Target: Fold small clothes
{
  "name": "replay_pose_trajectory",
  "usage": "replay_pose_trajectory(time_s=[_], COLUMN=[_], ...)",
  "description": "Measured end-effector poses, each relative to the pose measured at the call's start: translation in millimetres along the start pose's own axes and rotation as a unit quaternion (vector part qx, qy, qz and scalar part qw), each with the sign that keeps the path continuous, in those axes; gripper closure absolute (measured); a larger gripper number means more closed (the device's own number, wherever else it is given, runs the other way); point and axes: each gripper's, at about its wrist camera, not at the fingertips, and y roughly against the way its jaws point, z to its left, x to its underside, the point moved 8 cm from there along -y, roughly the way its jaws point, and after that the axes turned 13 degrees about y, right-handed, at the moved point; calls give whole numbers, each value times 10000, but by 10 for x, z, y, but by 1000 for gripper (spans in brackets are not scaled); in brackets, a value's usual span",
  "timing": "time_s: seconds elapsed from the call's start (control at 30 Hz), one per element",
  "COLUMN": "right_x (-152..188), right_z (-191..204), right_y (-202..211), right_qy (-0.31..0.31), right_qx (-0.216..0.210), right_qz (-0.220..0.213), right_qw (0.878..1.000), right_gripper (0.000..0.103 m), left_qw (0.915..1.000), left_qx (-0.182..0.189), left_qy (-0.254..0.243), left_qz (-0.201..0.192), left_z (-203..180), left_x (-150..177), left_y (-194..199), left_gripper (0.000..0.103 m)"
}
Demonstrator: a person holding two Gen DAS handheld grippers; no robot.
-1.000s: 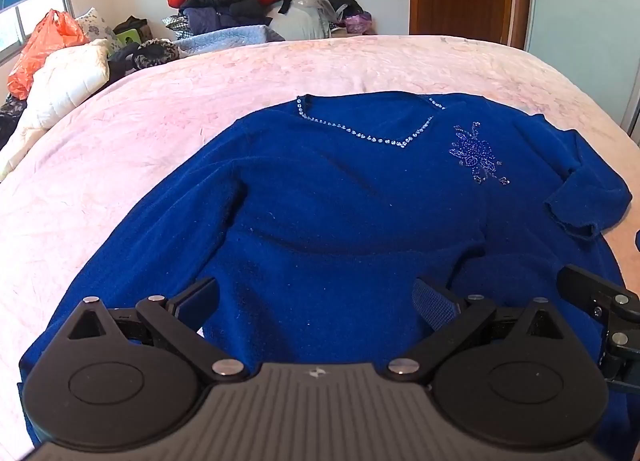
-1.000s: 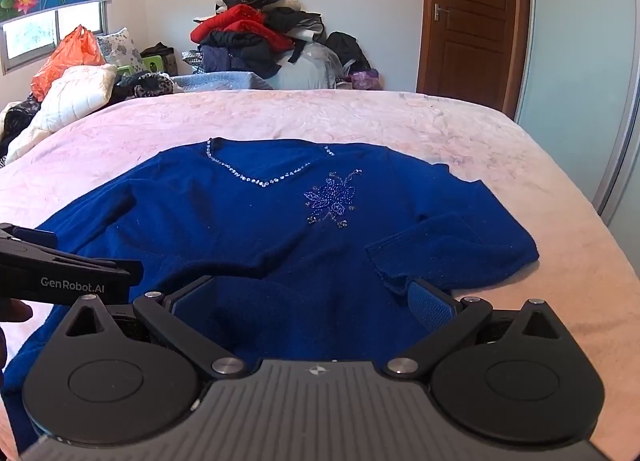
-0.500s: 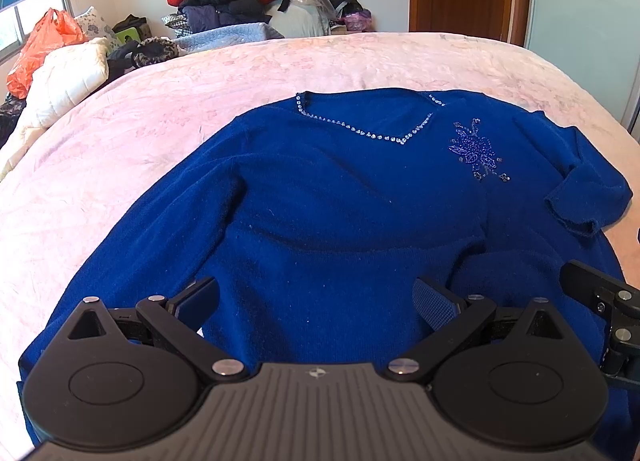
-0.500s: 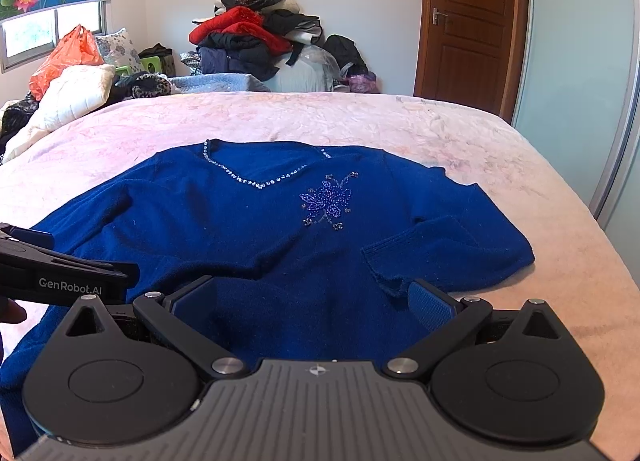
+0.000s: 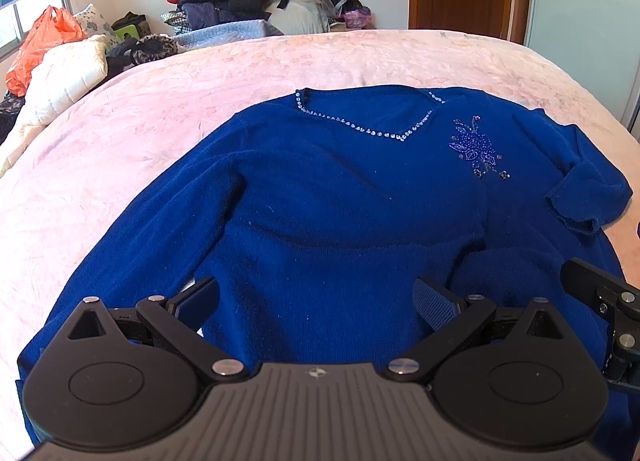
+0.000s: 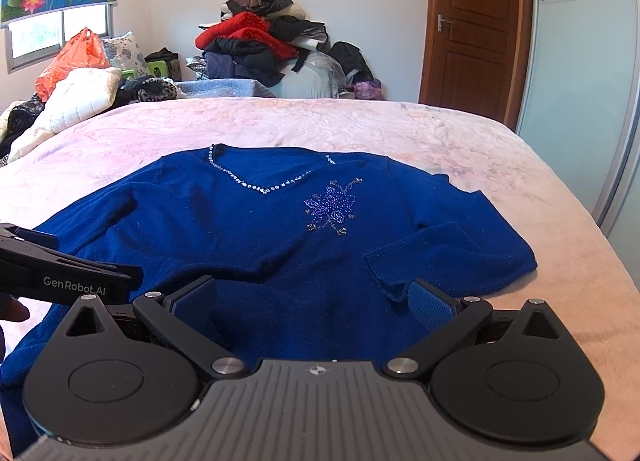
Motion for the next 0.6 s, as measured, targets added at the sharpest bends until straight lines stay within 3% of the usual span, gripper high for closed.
replay_pose_trajectory(time_s=[0.23,0.6], right_x=[-21,-13], right_z=[38,19], right_y=[17,22], right_qy=[93,89], right_qx=[-135,-6], right_qz=[-124,-101], right_qw=[9998,9999], right_gripper=[0,2], left_qw=[10000,10000], left_qx=[-4,2], left_qy=[-5,9], left_qz=[4,28], left_z=[-3,-3], left_x=[1,10], left_y=[-4,-13], left_gripper=[0,0])
